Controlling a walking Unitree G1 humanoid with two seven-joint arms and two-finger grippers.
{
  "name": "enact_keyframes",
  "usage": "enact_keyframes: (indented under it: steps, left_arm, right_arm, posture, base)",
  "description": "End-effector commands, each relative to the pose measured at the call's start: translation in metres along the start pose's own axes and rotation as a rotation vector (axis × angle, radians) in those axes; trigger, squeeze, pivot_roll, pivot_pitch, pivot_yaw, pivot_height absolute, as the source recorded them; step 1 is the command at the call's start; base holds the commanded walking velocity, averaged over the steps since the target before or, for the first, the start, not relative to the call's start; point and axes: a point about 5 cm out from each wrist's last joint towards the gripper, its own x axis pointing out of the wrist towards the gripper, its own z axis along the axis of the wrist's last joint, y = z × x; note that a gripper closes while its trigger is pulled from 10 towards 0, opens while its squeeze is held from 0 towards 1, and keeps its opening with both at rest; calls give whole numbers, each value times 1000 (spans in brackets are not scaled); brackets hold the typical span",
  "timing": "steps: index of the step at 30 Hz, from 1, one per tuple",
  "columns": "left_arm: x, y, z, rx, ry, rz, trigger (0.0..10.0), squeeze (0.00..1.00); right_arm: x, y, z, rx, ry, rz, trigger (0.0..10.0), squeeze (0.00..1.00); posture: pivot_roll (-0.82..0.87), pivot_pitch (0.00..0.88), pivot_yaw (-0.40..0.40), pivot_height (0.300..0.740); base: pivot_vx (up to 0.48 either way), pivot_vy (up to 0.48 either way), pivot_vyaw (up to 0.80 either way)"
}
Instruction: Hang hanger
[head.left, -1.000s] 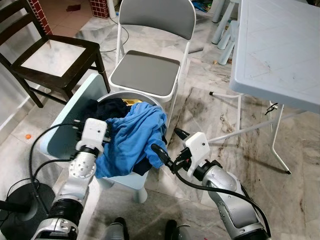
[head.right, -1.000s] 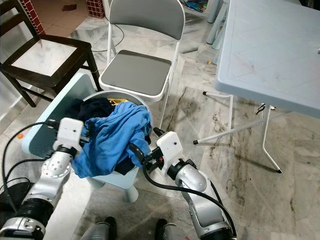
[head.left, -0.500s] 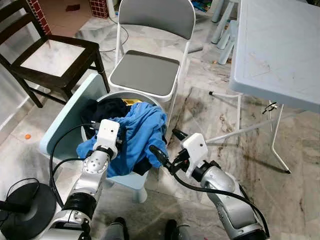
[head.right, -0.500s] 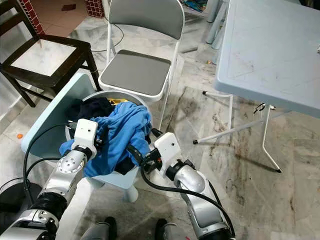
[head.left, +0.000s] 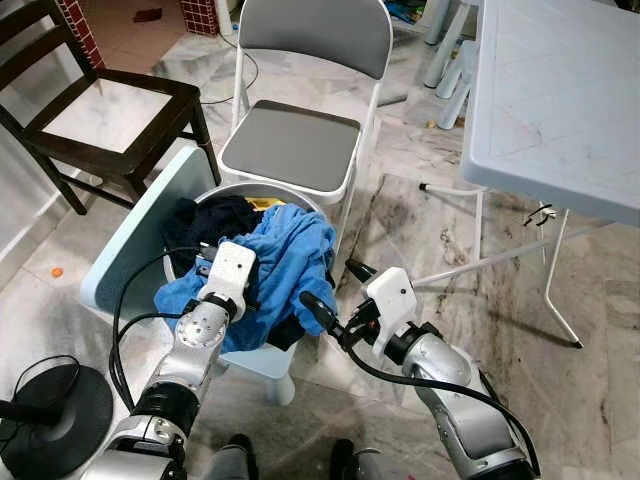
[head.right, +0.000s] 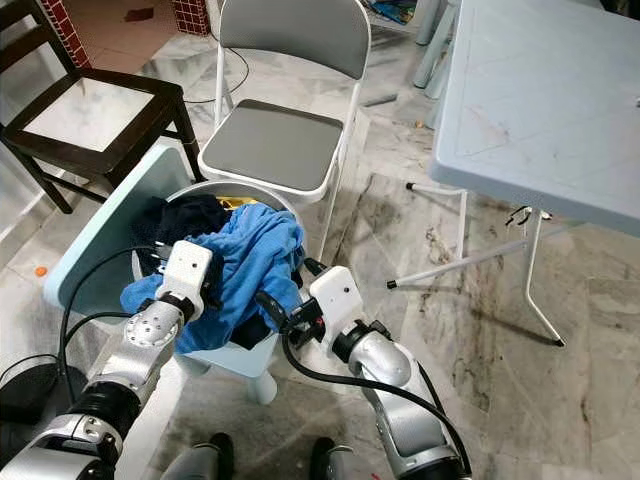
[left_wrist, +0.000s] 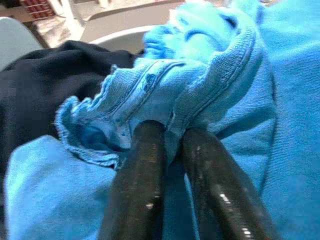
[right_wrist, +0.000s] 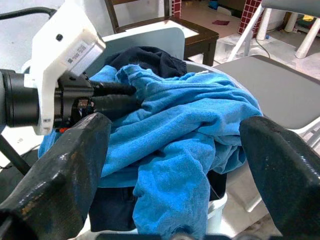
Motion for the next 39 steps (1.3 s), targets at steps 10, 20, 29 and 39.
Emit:
enact_keyframes:
  steps: [10, 20, 29, 39]
  left_arm:
    - [-2, -43, -2, 209, -10, -233, 0, 0]
    - [-22, -41, -9, 380, -115, -222, 0, 0]
    - [-39, -21, -6, 441, -232, -57, 10000, 0]
    - [-51, 29, 31, 352, -412, 332, 10000, 1000]
  right_arm:
    - [0, 0, 2, -15, -6, -6, 10000, 0]
    - [0, 0, 1, -16, -5, -12, 10000, 0]
    - [1, 0, 1, -28, -2, 1, 10000, 0]
    - [3, -1, -1, -35, 7, 15, 10000, 0]
  posture:
    - [108, 246, -81, 740]
    - [111, 244, -77, 740]
    - [123, 243, -88, 740]
    - [138, 240, -91, 740]
  base:
    - [0, 0, 0]
    - [0, 0, 0]
    - [0, 0, 0]
    - [0, 0, 0]
